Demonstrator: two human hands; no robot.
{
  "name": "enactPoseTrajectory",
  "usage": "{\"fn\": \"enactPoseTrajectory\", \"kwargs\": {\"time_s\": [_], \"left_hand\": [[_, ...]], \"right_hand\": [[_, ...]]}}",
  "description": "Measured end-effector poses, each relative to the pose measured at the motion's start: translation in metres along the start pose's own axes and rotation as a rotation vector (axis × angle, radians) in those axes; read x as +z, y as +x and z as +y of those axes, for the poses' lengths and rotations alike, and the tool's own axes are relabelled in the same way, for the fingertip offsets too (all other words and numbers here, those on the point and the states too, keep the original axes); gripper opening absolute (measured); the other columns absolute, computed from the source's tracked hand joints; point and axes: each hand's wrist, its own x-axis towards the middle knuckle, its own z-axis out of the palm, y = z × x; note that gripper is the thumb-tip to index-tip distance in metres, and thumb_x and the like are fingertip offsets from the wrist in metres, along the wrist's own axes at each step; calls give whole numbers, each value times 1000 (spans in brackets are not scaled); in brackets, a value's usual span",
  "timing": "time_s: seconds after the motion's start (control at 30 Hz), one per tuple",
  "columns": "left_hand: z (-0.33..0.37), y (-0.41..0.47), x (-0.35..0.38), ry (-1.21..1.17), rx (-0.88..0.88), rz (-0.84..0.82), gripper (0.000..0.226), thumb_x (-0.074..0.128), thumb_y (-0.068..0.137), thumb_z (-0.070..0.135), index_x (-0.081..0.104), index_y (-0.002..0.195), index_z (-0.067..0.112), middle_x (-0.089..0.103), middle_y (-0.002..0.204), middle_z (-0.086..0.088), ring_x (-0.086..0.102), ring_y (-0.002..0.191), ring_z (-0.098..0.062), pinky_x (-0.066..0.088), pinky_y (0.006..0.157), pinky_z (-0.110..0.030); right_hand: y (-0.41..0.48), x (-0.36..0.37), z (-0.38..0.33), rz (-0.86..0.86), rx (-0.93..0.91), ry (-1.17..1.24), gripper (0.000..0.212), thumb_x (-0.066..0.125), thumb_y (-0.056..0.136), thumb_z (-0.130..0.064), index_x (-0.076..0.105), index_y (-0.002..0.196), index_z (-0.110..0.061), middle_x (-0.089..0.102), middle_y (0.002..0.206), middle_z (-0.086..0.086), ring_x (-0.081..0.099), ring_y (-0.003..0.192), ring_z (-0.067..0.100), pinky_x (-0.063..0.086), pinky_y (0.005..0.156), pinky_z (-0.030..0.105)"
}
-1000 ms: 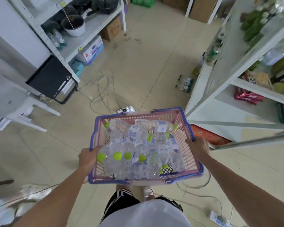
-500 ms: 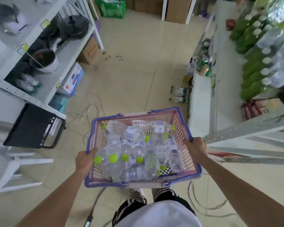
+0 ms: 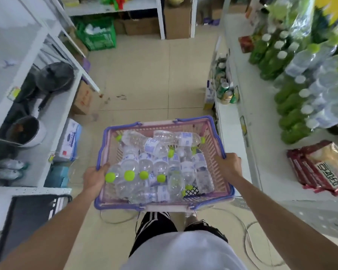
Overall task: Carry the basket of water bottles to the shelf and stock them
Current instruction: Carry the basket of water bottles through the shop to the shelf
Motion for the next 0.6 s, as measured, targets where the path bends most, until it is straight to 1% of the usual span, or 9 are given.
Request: {"fn": "enactPoseTrajectory", "kwargs": {"time_s": [0.07,0.1,0.17,0.23,0.3,0.4,0.43,0.5,0.6], "left_hand": [[35,36,5,56,58,-35,45,70,98,35,65,75,-3,65,81,-27,66,85,-39,45,75,-45],[49,60,10,81,88,-52,48,71,97,36,68,76,-7,67,82,-30,68,86,-42,48,77,-47],[81,109,26,124,143,-89,54,72,96,39,73,86,-14,70,89,-37,70,92,-48,51,81,-51],[116,154,43,205,199,-158,59,71,97,40,72,92,-19,69,94,-41,69,96,-49,48,81,-50],[150,201,62,267,275,-236,61,70,97,41,72,90,-19,68,93,-41,68,96,-49,48,82,-50],[211,256,83,349,340,-365,62,68,98,43,71,87,-17,67,88,-39,68,93,-48,45,77,-46],[231,272,91,398,383,-400,62,68,98,44,71,89,-18,67,90,-40,68,94,-48,43,76,-45],[270,290,106,442,460,-447,62,69,97,43,70,94,-19,67,94,-42,69,95,-48,47,78,-48],[329,303,128,538,607,-525,56,68,99,37,72,98,-19,69,98,-42,70,96,-47,49,82,-48]], "right_hand": [[16,6,-8,43,54,31,33,62,79,-31,54,59,-6,53,57,8,49,49,24,34,44,28],[24,10,-12,67,89,49,35,62,79,-33,54,59,-4,53,57,8,49,48,23,34,44,28],[40,20,-21,103,152,79,38,62,81,-33,49,58,-5,50,58,8,45,46,22,31,43,27],[52,32,-32,148,233,121,40,62,85,-34,46,58,-9,49,60,7,44,46,21,29,41,26],[60,45,-45,200,313,158,42,62,87,-37,50,57,-11,52,59,6,49,48,23,31,40,26],[64,61,-70,271,465,197,41,61,88,-39,58,60,-9,56,59,8,56,57,28,37,48,31],[63,66,-77,304,514,211,41,61,87,-41,62,63,-8,59,61,9,58,61,29,39,51,32],[57,77,-89,372,593,253,42,61,86,-45,67,70,-6,62,64,12,61,64,31,42,55,34],[45,97,-106,467,704,348,41,65,89,-38,64,69,-2,58,60,10,57,59,29,36,50,35]]}}
